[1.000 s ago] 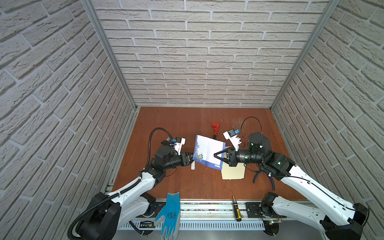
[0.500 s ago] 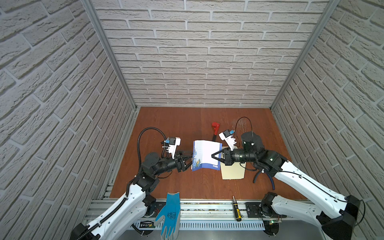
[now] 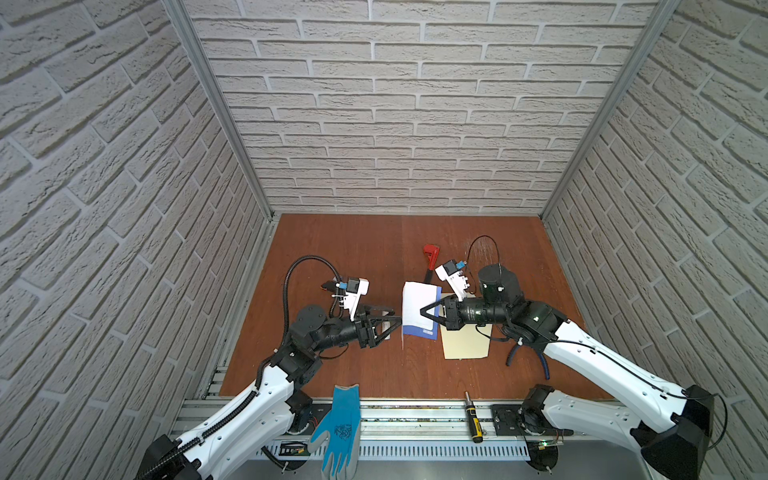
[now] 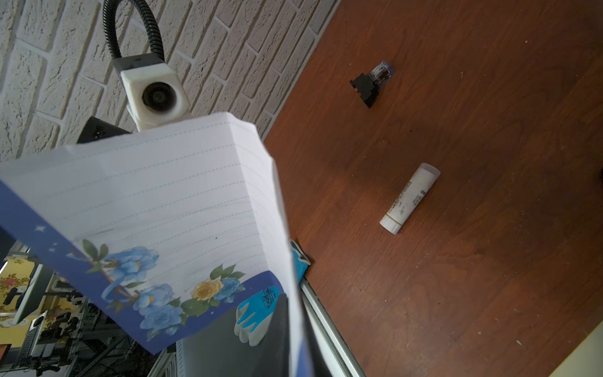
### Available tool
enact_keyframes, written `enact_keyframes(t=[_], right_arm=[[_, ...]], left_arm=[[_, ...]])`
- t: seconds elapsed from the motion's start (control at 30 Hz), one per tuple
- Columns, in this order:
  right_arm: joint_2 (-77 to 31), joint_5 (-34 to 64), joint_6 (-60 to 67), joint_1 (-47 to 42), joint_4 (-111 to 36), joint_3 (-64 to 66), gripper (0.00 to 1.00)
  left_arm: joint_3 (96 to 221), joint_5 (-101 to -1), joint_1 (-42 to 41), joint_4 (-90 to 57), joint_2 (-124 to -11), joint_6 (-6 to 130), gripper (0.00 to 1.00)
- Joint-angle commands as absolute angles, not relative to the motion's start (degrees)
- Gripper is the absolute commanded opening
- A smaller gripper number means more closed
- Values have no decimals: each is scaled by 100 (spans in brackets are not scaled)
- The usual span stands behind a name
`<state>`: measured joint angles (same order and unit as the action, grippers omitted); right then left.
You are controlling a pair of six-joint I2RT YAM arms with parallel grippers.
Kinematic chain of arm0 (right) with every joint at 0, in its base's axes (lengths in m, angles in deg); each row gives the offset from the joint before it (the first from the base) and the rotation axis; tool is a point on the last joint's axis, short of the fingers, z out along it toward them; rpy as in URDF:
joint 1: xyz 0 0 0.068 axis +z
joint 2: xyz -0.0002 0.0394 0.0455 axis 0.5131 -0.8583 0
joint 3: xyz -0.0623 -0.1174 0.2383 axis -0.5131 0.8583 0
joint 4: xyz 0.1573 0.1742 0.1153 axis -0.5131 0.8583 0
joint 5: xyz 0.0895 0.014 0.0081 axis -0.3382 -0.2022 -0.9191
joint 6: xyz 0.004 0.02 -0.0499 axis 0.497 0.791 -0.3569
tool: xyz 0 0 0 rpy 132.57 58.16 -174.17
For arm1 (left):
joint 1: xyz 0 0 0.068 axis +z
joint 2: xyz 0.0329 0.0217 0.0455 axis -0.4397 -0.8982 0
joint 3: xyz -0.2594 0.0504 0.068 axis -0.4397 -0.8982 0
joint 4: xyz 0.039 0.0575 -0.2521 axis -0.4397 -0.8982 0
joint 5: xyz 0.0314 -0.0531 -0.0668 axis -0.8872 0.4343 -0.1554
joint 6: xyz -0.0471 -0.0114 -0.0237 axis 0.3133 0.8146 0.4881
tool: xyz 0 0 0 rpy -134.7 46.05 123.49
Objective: Place the letter into the envelope and seal it
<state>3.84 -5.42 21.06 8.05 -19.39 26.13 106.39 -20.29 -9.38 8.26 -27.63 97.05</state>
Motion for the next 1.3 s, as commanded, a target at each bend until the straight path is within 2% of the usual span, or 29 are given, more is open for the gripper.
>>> enact_keyframes(t=[0.0,0.53,1.03,1.27], right_arm=[[353,-611,2235,850,-2432,2725,6],[176,-805,2474,850,-2982,2920,6],[177,-881,2460,859,-2998,2938,6],[217,-894,2436,859,-2918,2914,6]], left_arm=[[10569,-2031,-1029,1334,-2960,9765,72],[10526,-2023,-1206,1897,-3222,9946,60],[10527,-1957,-1268,2104,-3190,10010,44],[10514,-1925,-1268,2231,-3217,10114,34]])
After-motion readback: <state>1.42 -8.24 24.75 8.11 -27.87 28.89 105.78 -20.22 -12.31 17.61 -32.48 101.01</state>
